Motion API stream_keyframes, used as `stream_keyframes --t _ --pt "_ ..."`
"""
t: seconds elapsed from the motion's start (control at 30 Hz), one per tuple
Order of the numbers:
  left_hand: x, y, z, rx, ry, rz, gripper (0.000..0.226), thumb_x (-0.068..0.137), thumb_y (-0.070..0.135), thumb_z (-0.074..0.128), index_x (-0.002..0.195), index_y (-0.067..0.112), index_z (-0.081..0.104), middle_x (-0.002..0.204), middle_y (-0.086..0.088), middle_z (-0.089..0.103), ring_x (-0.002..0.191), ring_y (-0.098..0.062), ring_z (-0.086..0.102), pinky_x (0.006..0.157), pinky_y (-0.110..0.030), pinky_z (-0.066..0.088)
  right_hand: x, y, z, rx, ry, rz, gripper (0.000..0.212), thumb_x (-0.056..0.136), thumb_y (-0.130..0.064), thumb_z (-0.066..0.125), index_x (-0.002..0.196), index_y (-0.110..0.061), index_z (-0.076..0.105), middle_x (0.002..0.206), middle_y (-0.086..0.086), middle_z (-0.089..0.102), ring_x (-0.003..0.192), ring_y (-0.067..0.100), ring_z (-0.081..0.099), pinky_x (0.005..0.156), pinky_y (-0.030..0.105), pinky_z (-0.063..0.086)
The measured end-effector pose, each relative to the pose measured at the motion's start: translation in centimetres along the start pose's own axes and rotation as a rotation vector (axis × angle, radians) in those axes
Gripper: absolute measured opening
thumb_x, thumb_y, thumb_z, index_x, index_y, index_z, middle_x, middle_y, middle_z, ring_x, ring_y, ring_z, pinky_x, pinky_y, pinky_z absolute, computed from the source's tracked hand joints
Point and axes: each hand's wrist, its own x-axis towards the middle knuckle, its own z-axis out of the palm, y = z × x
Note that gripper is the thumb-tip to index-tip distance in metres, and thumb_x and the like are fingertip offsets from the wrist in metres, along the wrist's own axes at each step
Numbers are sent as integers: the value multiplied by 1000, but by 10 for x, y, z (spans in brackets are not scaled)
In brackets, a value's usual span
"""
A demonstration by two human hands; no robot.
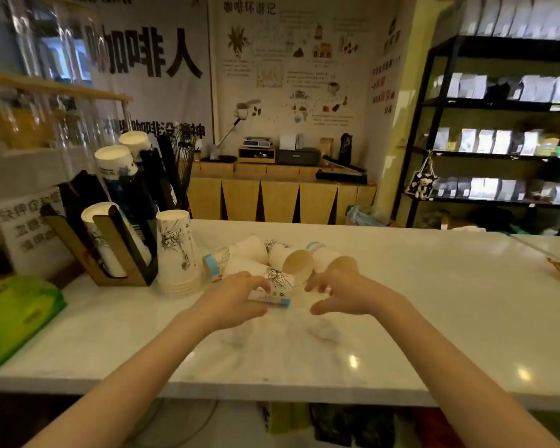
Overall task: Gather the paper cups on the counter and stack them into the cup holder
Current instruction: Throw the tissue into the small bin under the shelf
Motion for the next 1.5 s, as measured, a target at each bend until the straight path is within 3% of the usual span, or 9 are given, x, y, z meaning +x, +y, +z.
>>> stream_keyframes --t 0.23,0.43,0.57,0.7,0.83,1.0,1.17,1.37,1.5 --pt "-16 -22 27 47 -74 -46 32 76 21 61 107 27 59 126 -1 54 114 -18 49 94 -38 44 -5 6 37 19 -4 80 44 78 -15 61 122 -20 55 124 10 58 107 22 56 86 30 43" --pt "-27 -31 31 -125 51 -80 45 71 18 68 114 16 57 119 -3 59 107 -16 54 91 -25 43 -10 2 51 139 217 66 32 79 -11 62 110 -17 63 107 6 63 87 17 54 81 28 44" --pt "-39 -41 29 -189 175 -82 25 78 15 64 102 10 65 109 -7 66 97 -17 58 86 -21 43 -16 -20 57 305 302 -13 27 77 -13 67 103 -16 68 97 3 67 86 16 61 73 16 45" --pt "-63 -44 27 -327 267 -60 18 75 24 69 91 16 68 89 2 68 84 -12 61 79 -26 51 -22 -48 67 396 258 -97 26 74 -21 71 101 -18 69 93 -2 68 86 7 60 67 7 44" --pt "-93 -41 23 -370 302 -74 13 74 30 70 85 24 67 76 19 63 78 -1 59 66 -4 43 -27 -71 77 427 192 -154 27 71 -23 74 98 -21 70 88 -3 65 80 6 60 64 4 44" --pt "-139 -40 35 -460 306 -158 20 71 33 71 89 23 69 82 16 67 81 -5 62 68 -8 44 -49 -88 102 483 112 -190 26 71 -24 74 96 -22 67 82 -13 63 81 6 61 68 9 47" --pt "-196 -45 100 -630 246 -311 19 73 25 72 91 30 68 84 20 69 84 0 64 73 -11 49 -75 -86 174 489 0 -231 23 75 -25 70 97 -24 63 91 -10 63 87 7 61 75 16 49" --pt "-235 -87 216 -667 163 -571 32 75 21 69 99 36 55 93 -6 68 88 -18 63 78 -26 49 -75 -54 314 562 -81 -18 20 79 -14 66 99 -17 63 88 -1 63 85 15 60 67 11 42" --pt "-235 -125 300 -689 118 -670 27 78 17 66 86 35 47 75 -1 61 67 -14 59 63 -22 48 -63 -20 420 540 -125 158 24 83 -12 61 107 -8 61 96 13 70 89 28 65 75 32 47"
